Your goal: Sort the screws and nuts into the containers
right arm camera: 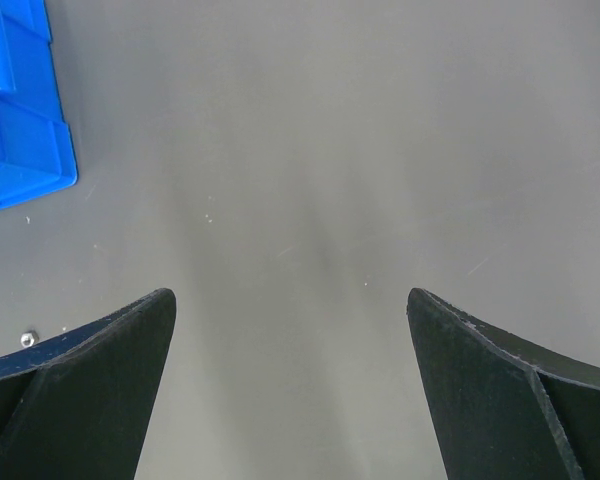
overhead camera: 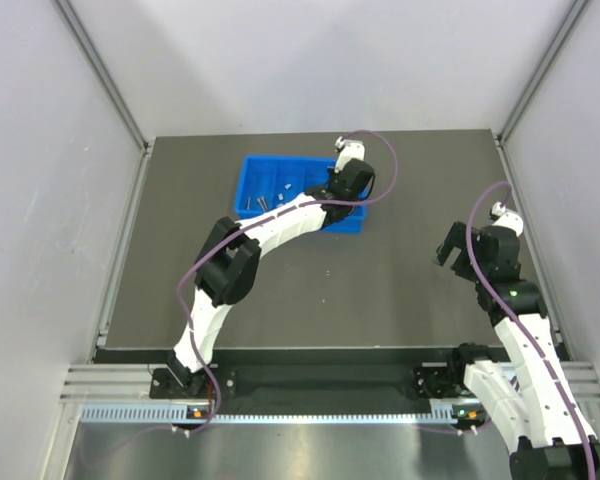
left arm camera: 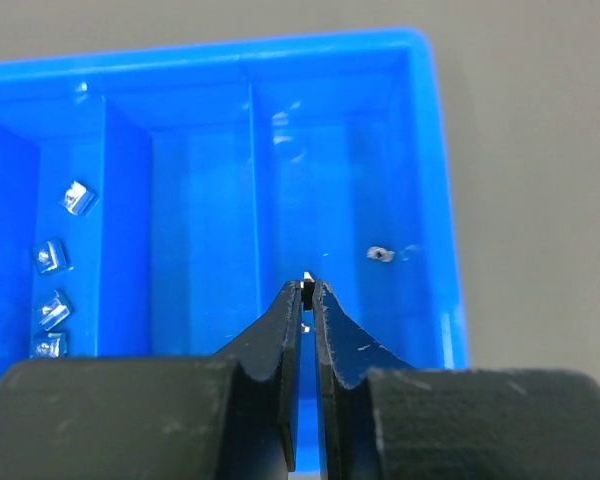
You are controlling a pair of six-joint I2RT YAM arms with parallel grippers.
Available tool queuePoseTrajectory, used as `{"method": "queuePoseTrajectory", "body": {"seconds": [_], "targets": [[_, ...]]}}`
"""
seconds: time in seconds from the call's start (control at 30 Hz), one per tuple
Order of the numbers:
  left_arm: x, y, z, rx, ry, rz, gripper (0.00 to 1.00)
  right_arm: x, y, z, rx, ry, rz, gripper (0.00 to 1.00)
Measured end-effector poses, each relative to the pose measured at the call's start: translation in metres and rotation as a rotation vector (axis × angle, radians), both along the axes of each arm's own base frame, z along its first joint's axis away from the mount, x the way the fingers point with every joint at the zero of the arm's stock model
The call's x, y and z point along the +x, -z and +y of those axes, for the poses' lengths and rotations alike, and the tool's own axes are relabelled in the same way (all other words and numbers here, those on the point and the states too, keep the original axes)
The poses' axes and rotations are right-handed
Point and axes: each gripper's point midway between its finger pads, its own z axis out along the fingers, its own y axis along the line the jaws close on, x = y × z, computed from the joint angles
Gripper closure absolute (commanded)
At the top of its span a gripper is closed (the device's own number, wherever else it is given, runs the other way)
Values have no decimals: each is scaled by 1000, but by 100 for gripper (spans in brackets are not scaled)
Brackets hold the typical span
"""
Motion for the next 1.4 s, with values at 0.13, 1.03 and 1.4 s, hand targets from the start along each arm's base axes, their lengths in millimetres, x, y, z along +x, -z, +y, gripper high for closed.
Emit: {"method": "queuePoseTrajectory", "body": {"seconds": [0.13, 1.03, 1.4], "targets": [[2, 13, 2, 21, 2, 20, 85, 0, 1, 0, -1, 0, 5, 0], [-128, -64, 77, -215, 128, 90, 26, 0, 1, 1, 5, -6, 3, 1], [-159, 57, 56, -109, 124, 353, 27, -1, -7, 1, 6, -5, -30, 0]]}}
